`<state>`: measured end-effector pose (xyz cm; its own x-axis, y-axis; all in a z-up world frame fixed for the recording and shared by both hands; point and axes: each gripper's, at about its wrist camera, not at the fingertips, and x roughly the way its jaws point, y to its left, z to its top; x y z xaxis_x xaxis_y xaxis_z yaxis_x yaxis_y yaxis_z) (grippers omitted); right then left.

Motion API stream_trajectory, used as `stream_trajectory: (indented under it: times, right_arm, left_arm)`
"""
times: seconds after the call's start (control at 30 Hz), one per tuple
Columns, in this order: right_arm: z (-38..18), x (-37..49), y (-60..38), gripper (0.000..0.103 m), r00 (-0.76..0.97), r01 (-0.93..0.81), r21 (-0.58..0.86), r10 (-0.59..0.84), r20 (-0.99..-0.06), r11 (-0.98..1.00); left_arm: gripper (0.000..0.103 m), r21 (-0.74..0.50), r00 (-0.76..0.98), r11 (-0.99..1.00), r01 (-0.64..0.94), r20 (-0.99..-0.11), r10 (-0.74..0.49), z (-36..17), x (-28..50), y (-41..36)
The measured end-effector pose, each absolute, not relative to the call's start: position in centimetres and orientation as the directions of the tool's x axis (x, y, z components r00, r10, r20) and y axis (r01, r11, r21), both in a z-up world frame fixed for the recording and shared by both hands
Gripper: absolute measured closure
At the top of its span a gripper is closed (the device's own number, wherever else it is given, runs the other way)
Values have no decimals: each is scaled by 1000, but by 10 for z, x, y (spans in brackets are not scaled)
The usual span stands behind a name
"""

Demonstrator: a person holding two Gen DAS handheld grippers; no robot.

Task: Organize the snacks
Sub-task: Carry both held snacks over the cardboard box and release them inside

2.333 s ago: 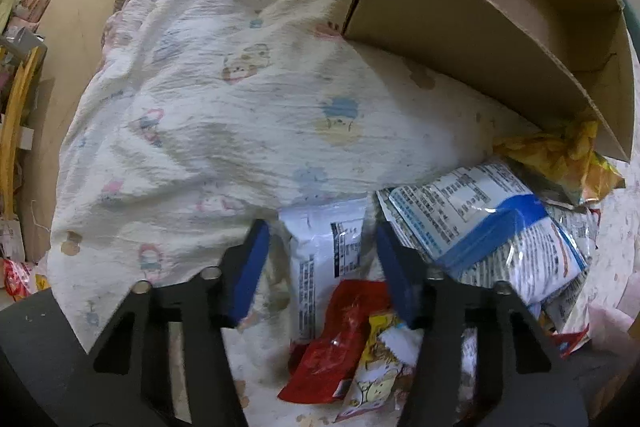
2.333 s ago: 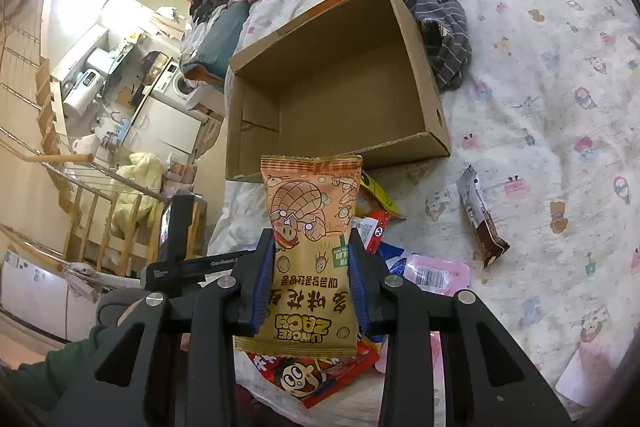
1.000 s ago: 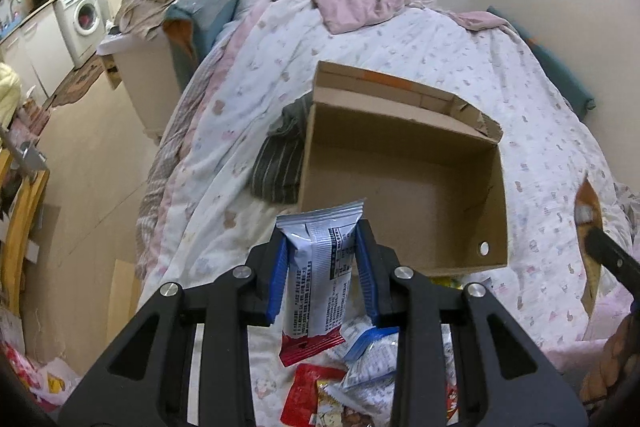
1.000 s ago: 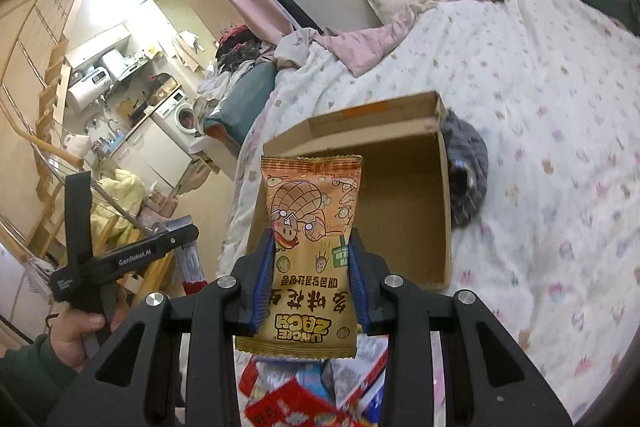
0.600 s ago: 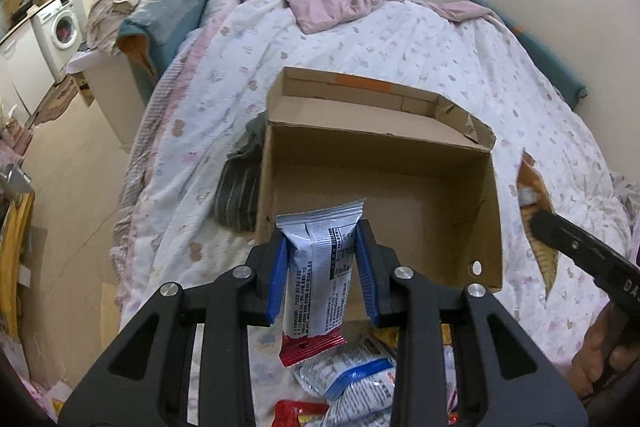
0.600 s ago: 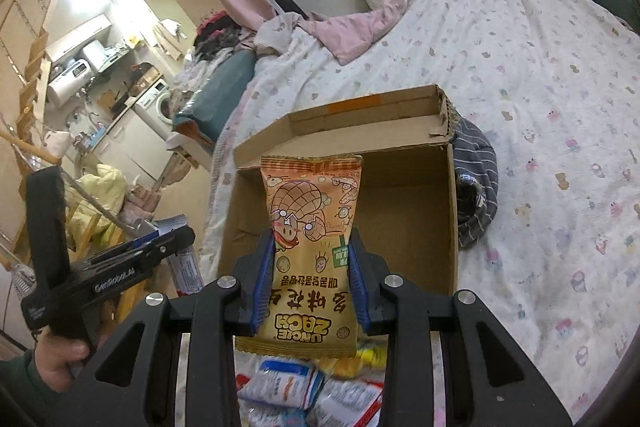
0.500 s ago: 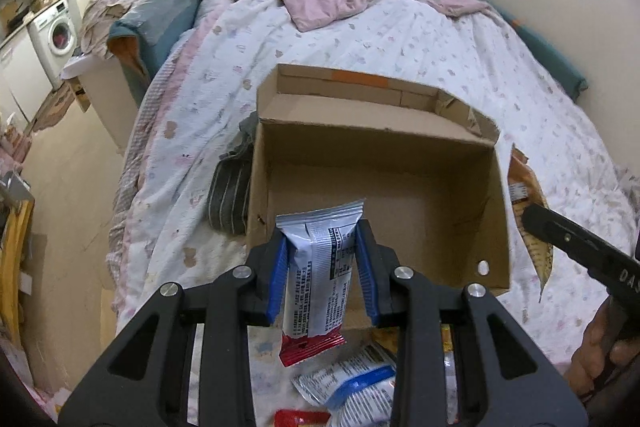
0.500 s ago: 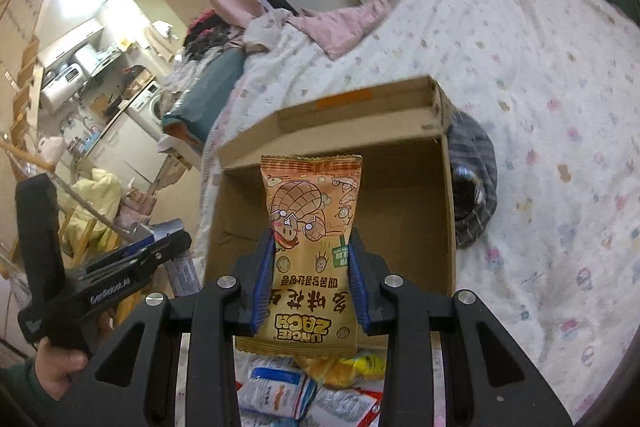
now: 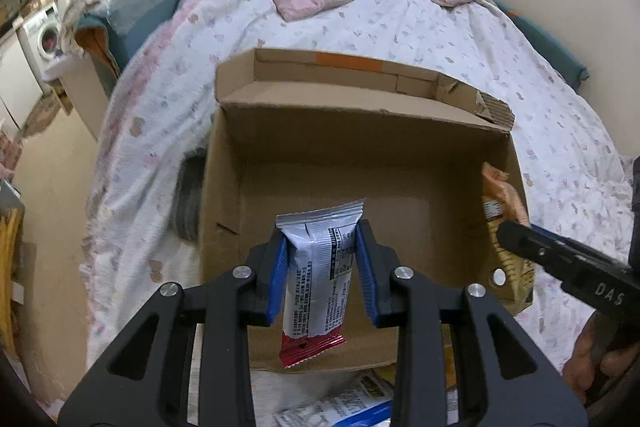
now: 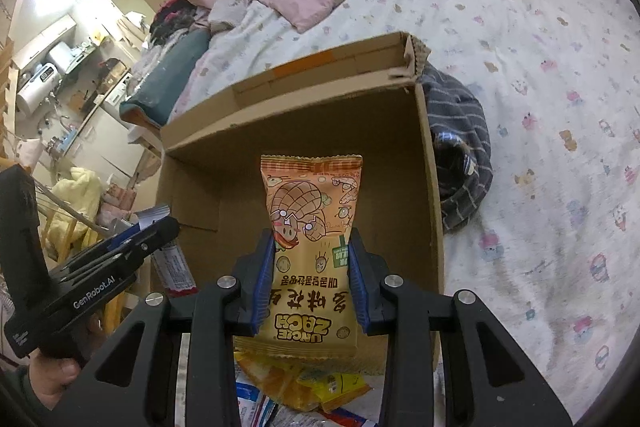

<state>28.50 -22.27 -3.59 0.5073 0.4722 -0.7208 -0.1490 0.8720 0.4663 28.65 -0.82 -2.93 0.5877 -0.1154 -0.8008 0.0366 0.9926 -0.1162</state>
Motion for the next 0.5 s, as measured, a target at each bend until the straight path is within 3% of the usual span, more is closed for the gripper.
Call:
stream_trajectory:
  times: [0.5]
  right_arm:
    - [-46,298,-205,67,466,-138,433,445,-765,891]
  left_arm:
    - [75,-103,562,994,25,-821,-99,-38,300,-20]
